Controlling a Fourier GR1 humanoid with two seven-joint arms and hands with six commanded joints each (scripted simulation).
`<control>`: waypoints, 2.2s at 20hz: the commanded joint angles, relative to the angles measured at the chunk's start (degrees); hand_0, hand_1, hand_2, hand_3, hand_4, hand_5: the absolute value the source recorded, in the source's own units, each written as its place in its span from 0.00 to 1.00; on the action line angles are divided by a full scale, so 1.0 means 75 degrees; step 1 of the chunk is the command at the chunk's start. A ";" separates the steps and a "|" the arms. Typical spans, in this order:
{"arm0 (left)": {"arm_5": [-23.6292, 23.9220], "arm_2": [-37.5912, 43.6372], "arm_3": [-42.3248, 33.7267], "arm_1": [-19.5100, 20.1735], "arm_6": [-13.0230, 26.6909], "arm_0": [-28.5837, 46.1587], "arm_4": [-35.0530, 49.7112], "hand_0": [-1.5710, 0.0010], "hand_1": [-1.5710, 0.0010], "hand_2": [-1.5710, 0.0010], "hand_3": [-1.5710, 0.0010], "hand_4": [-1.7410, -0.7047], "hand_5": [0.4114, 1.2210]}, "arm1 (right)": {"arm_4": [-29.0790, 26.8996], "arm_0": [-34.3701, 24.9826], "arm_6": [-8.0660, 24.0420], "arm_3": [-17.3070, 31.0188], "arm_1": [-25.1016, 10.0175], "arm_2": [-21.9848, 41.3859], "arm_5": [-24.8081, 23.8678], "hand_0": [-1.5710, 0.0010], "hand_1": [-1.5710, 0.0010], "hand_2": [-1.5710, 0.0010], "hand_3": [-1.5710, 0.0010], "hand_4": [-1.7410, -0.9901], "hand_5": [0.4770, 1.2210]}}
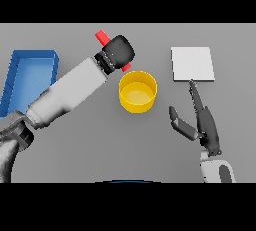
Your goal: Pick up the red beaker and tilt it to pour out 1 green nut into yellow bowl. Pick up the yellow bowl and place it on the metallic measuring scale.
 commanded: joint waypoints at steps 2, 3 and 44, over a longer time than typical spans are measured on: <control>0.0010 -0.0229 0.0061 -0.0001 -0.0069 -0.0146 -0.0163 0.00 0.00 0.00 0.00 0.01 1.00 | -0.0081 0.0022 -0.0102 -0.0043 -0.0069 -0.0064 0.0037 1.00 1.00 1.00 1.00 0.91 0.30; 0.0009 -0.0358 0.0001 0.0035 -0.0059 -0.0110 -0.0236 0.00 0.00 0.00 0.00 0.01 1.00 | -0.0089 0.0055 -0.0004 -0.0077 -0.0012 -0.0017 0.0052 1.00 1.00 1.00 1.00 0.91 0.29; 0.1945 0.2772 0.3703 0.2316 0.1281 -0.2260 0.4332 0.00 0.00 0.00 0.10 0.00 1.00 | -0.0018 -0.0323 -0.0028 0.0173 0.0227 0.0009 -0.0204 1.00 1.00 1.00 1.00 0.96 0.24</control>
